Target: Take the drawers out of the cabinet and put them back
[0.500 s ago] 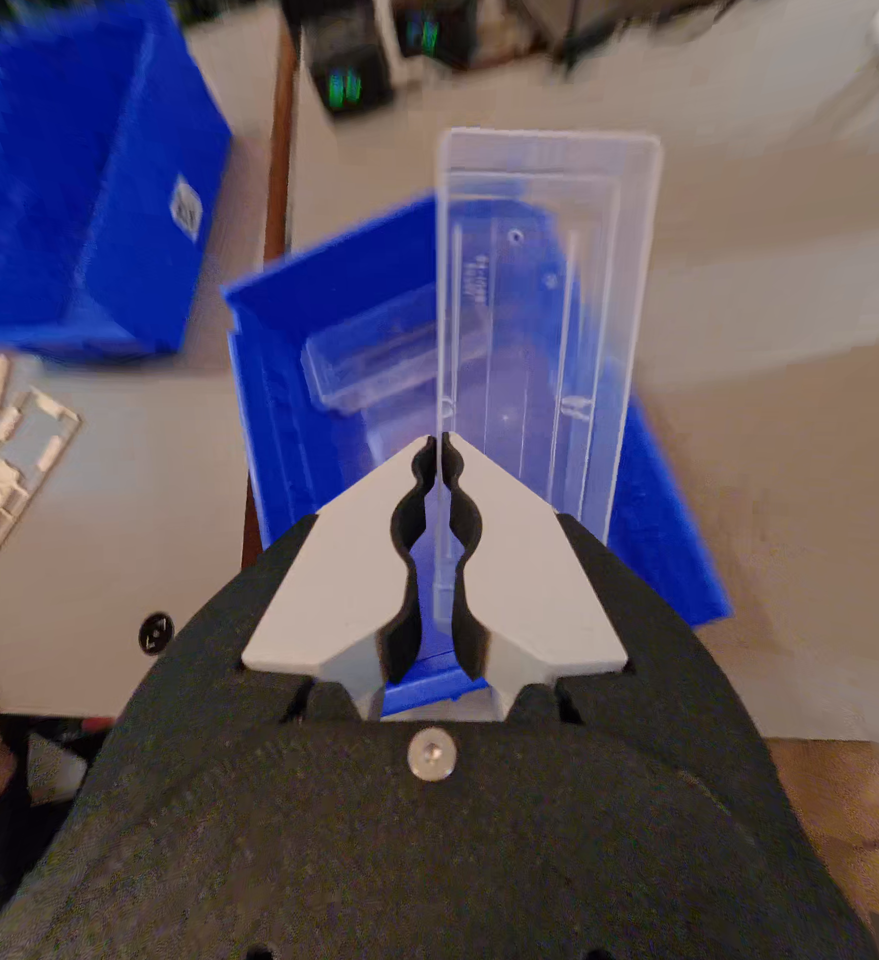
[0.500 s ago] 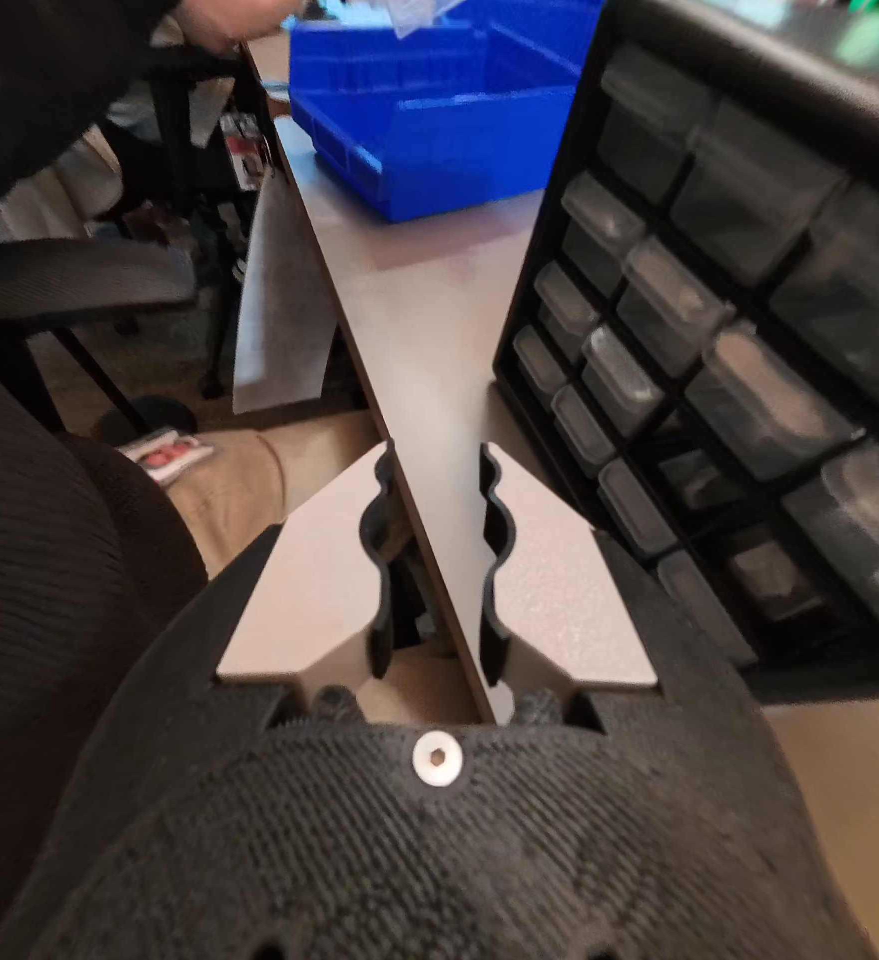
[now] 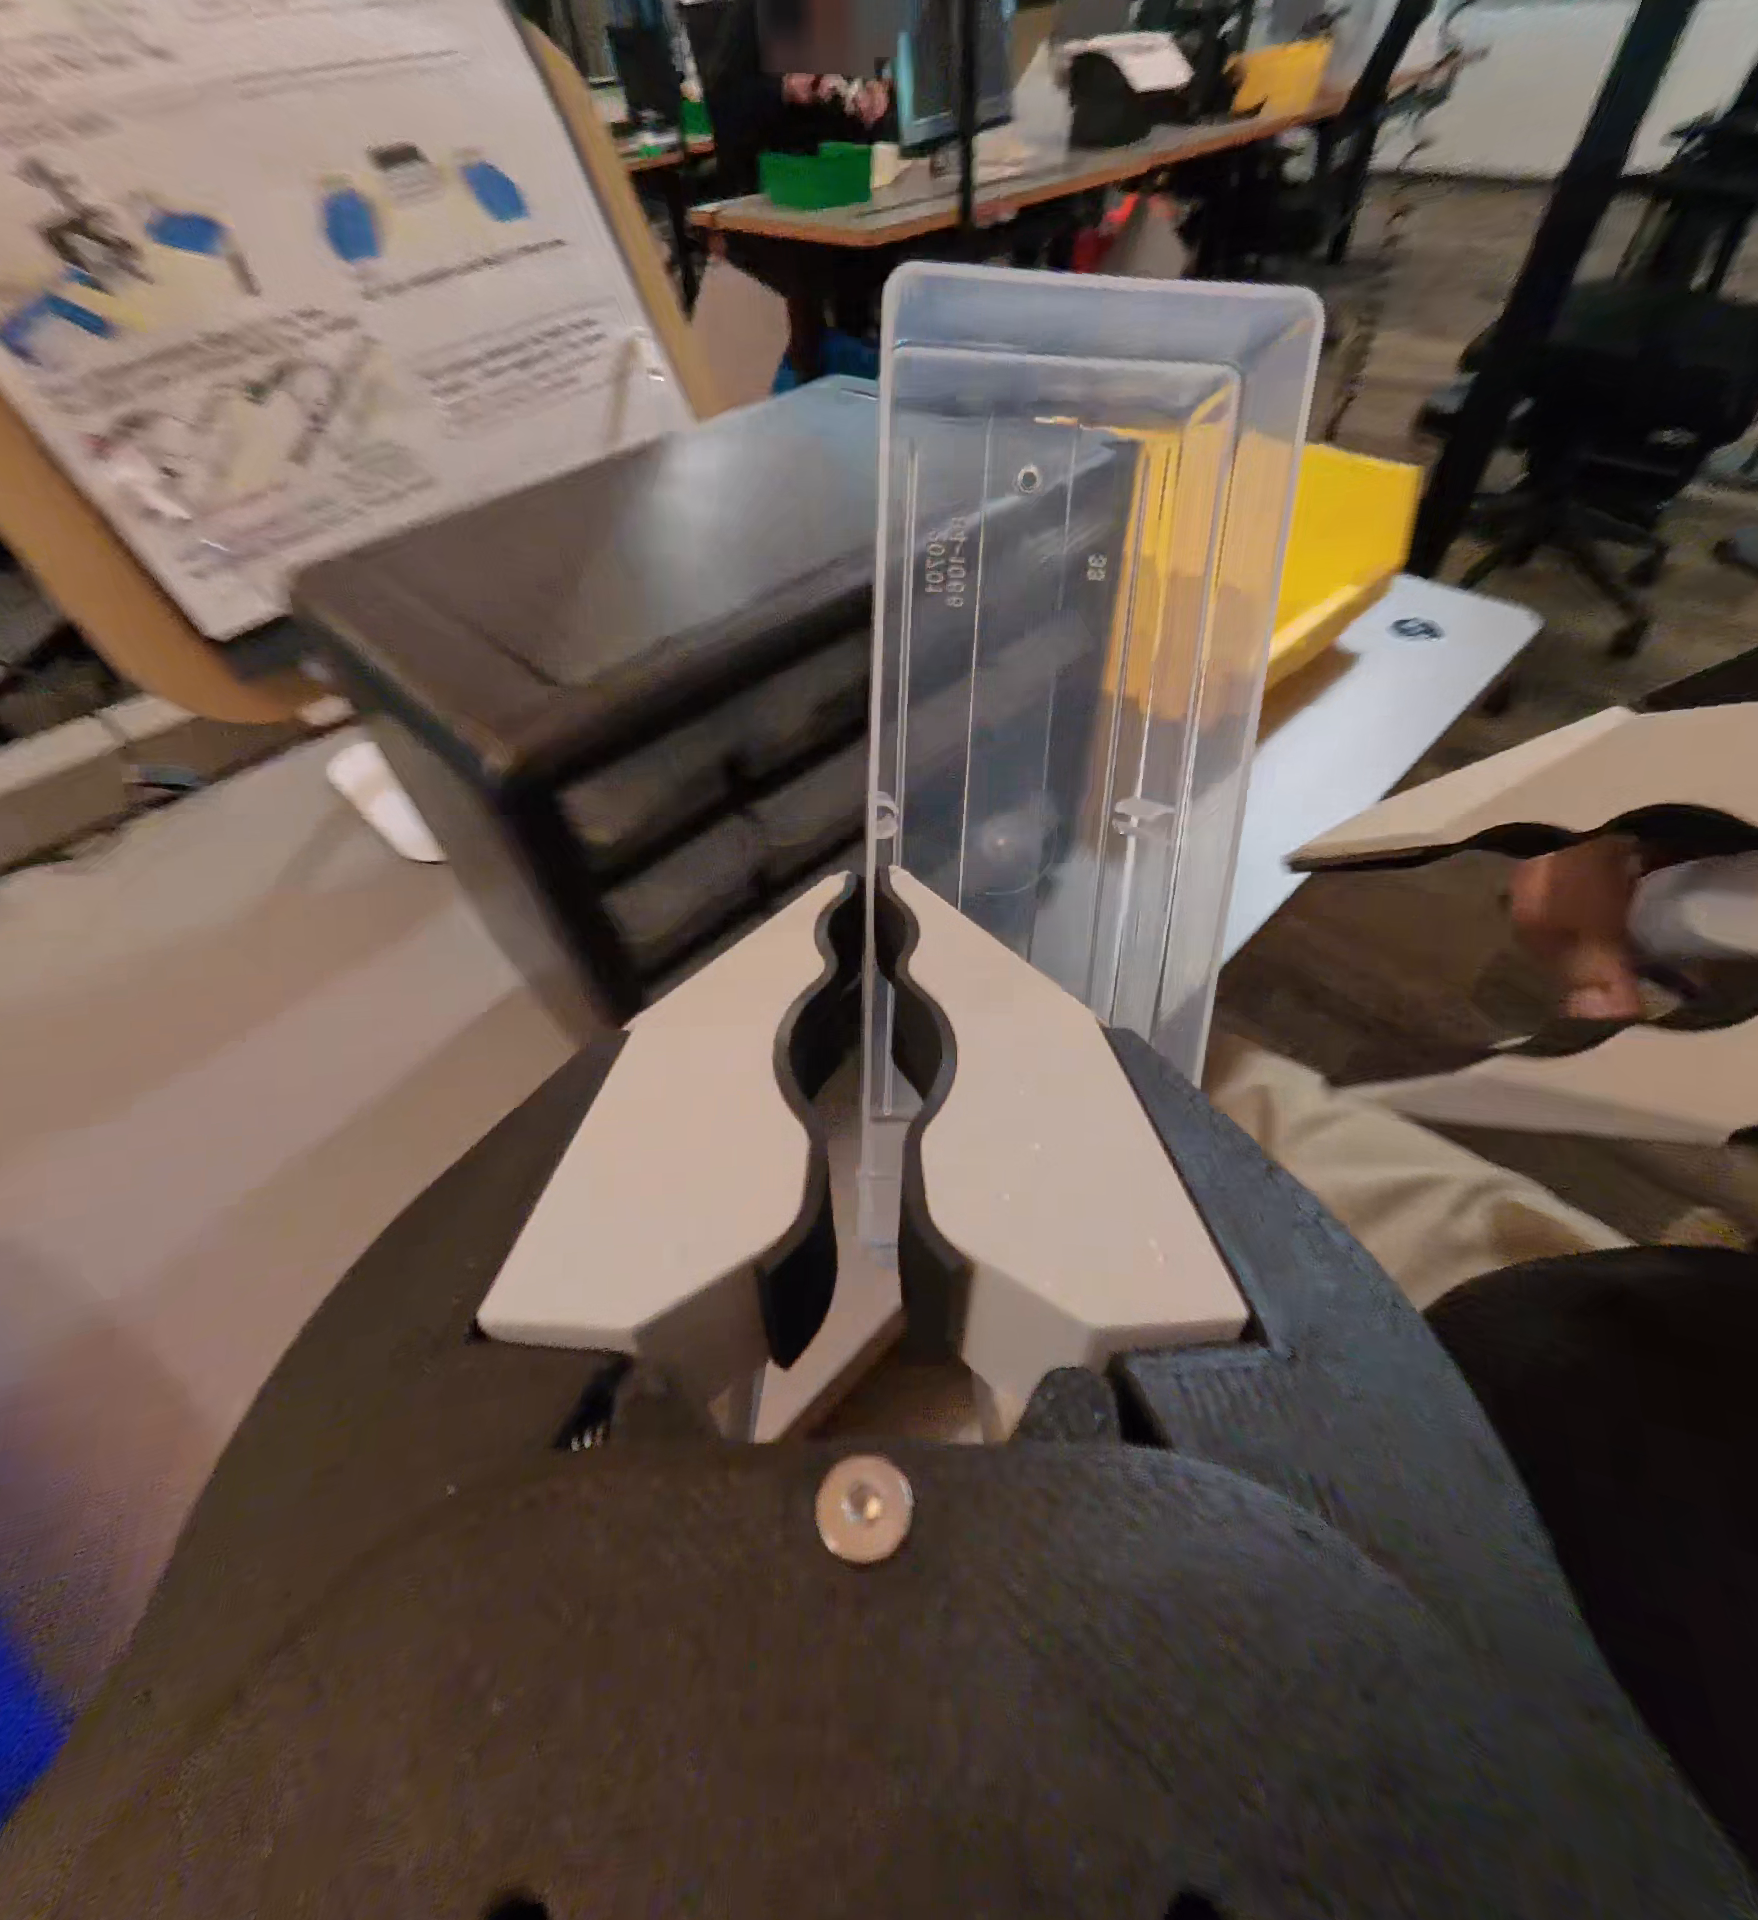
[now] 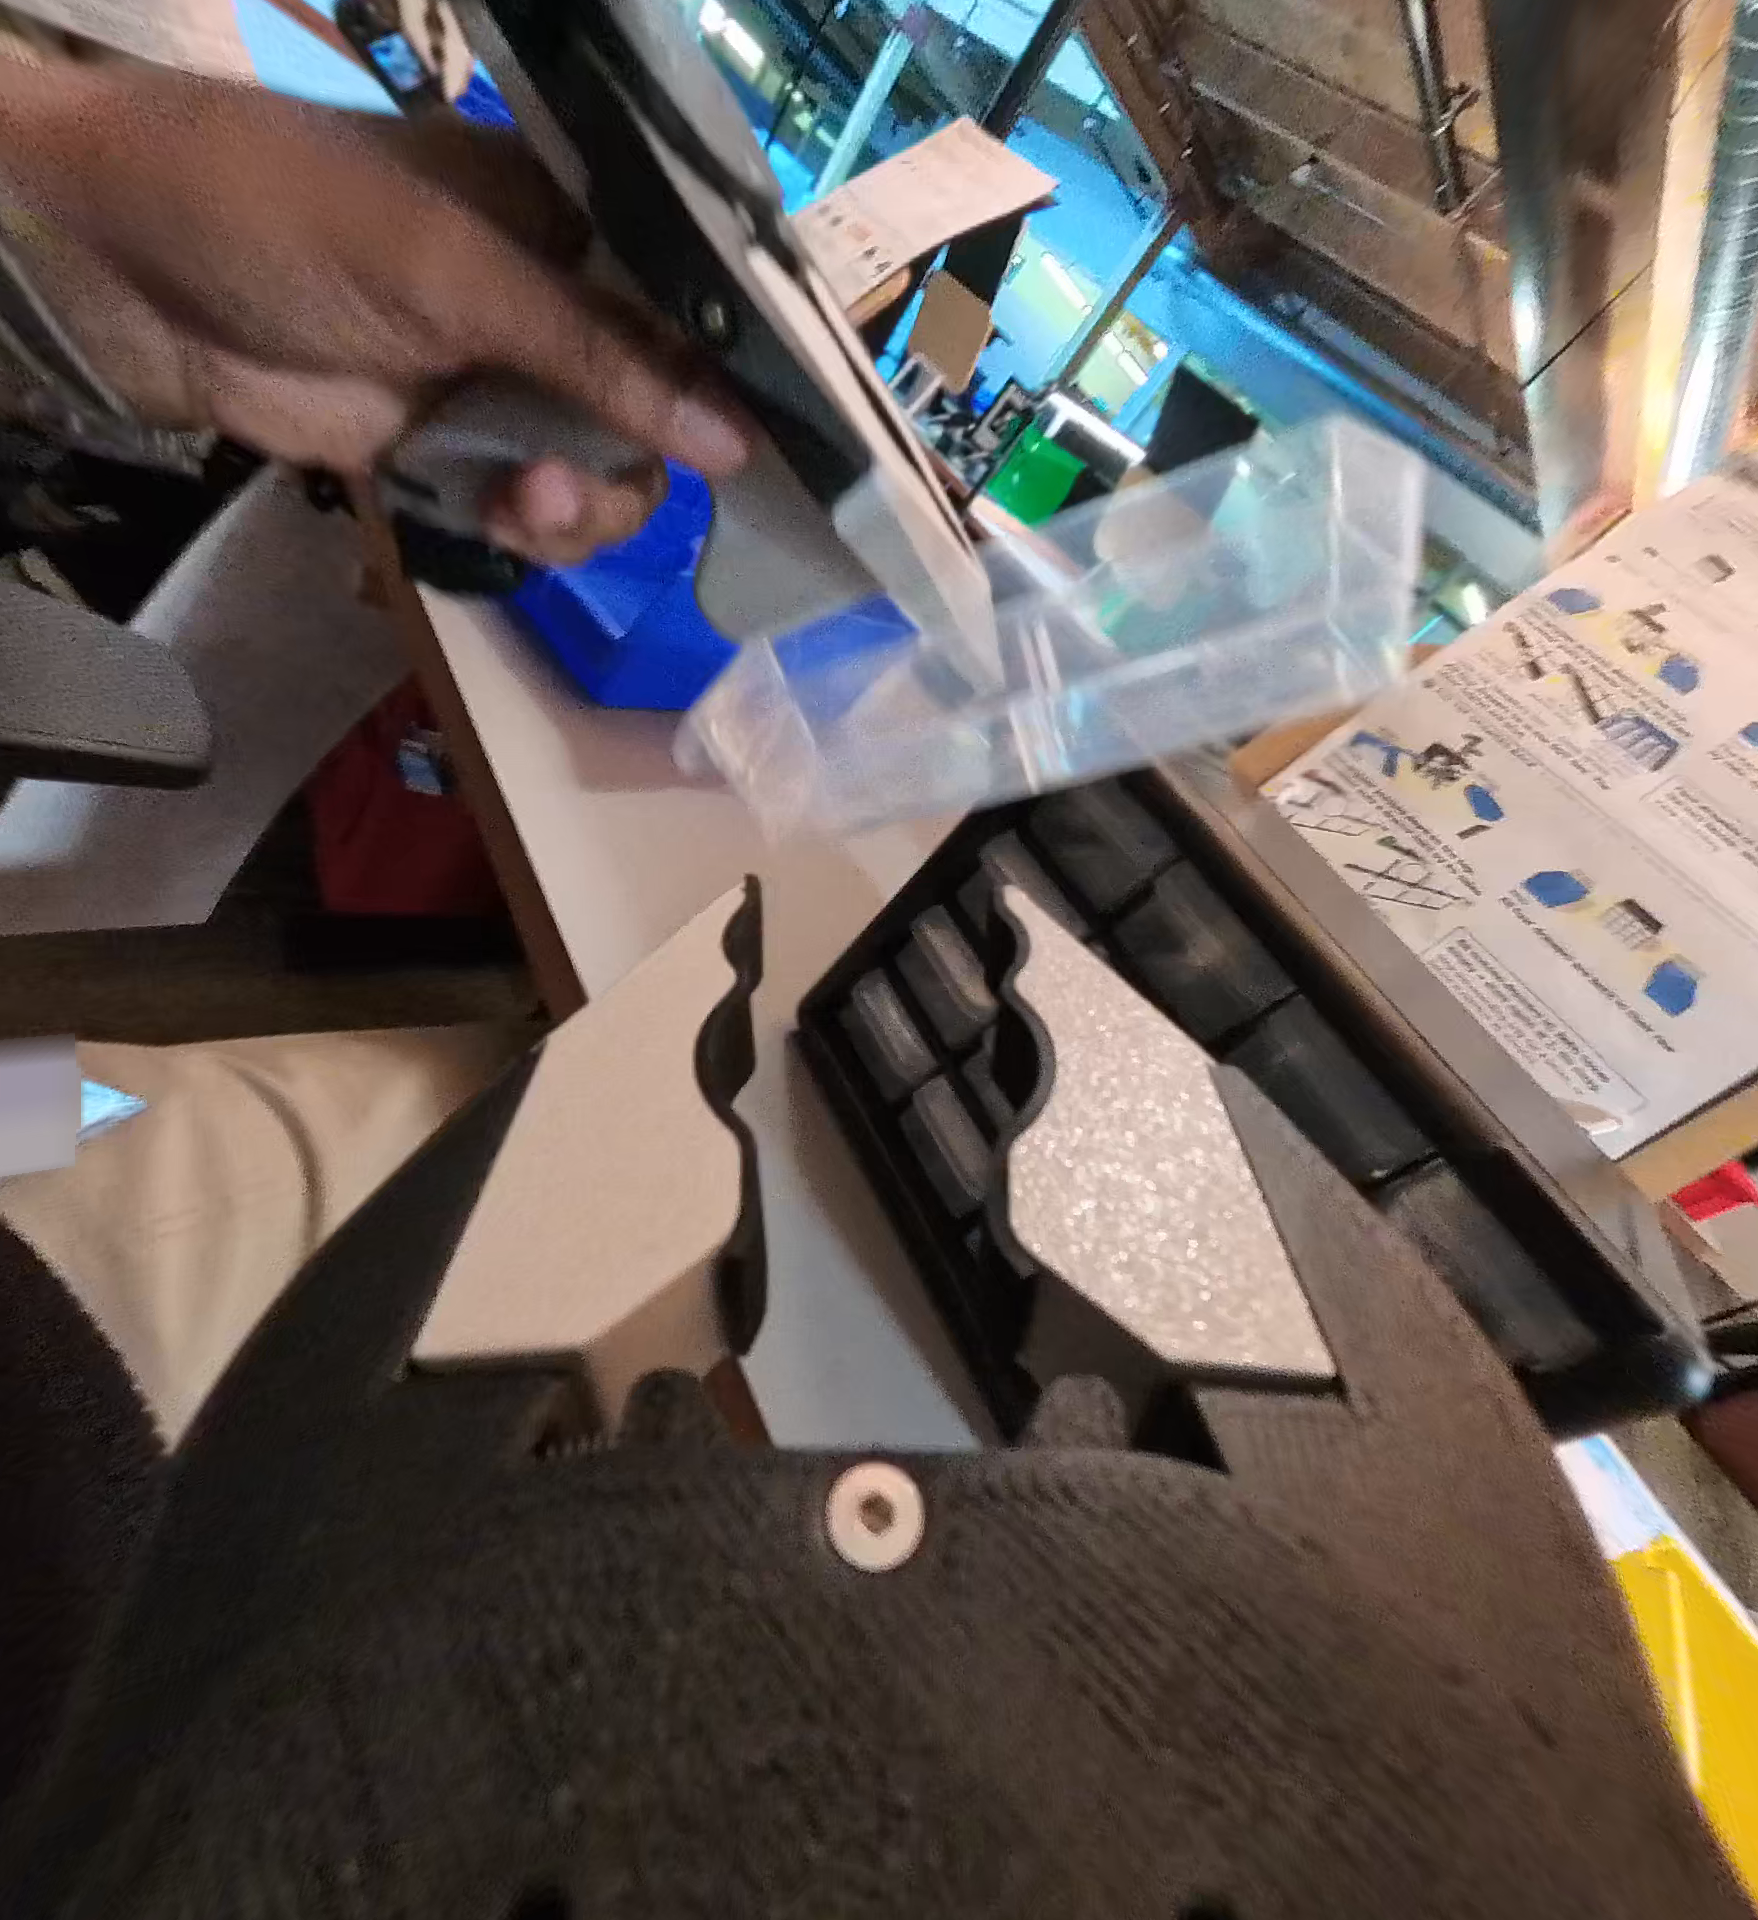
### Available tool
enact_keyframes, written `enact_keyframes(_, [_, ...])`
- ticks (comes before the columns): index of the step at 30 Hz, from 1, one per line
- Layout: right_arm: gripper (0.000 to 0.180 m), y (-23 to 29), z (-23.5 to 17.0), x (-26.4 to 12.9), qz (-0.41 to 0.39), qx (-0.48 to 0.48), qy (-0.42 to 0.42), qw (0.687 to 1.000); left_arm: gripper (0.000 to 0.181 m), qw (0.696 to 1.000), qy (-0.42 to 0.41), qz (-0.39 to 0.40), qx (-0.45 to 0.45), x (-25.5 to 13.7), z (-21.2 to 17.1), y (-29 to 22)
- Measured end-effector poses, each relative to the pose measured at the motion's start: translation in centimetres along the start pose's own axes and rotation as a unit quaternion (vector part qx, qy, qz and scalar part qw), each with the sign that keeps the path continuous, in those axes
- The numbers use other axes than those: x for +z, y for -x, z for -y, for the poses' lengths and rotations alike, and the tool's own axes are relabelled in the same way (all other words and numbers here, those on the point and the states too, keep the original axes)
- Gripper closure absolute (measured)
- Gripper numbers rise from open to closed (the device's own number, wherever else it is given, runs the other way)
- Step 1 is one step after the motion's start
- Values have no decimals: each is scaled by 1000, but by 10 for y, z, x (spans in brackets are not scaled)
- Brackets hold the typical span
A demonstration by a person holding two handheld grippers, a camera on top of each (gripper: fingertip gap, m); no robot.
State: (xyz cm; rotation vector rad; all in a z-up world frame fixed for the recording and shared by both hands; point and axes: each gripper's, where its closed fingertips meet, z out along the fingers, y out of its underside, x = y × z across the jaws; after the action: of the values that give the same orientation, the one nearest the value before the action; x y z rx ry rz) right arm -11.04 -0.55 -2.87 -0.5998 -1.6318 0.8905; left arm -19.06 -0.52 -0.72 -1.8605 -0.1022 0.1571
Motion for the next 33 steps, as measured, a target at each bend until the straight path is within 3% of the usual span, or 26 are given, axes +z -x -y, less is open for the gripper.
enact_keyframes(5, [131, 28, 5, 0, 45, 19, 13, 999, 181, 993, -30, -32, -109, 24, -24, -26])
enact_keyframes(8, [130, 48, -8, 8, 55, -26, 54, 997, 181, 985, -37, -32, -166, 36, -38, -30])
enact_keyframes(13, [140, 51, -45, 17, 18, -141, 141, 980, 180, 982, -23, 1, -189, 47, -58, -23])
enact_keyframes(19, [134, 58, -42, 19, 16, -175, 125, 976, 181, 975, -33, 9, -218, 50, -64, -16])
enact_keyframes(24, [126, 61, -64, 27, 10, -210, 174, 962, 181, 972, -21, -10, -232, 57, -71, -31])
enact_keyframes(27, [133, 52, -82, 27, -11, -247, 219, 944, 181, 973, -14, -21, -228, 59, -73, -44])
enact_keyframes(28, [144, 50, -87, 27, -15, -261, 231, 937, 181, 972, -10, -18, -233, 60, -74, -46])
enact_keyframes(30, [147, 52, -93, 26, -14, -288, 244, 926, 181, 974, -6, -17, -228, 61, -76, -48])
enact_keyframes(32, [167, 58, -99, 25, -1, -301, 256, 918, 181, 974, -6, -16, -228, 61, -77, -48])
enact_keyframes(33, [167, 60, -99, 24, 4, -307, 257, 917, 181, 973, -5, -21, -228, 61, -77, -48])
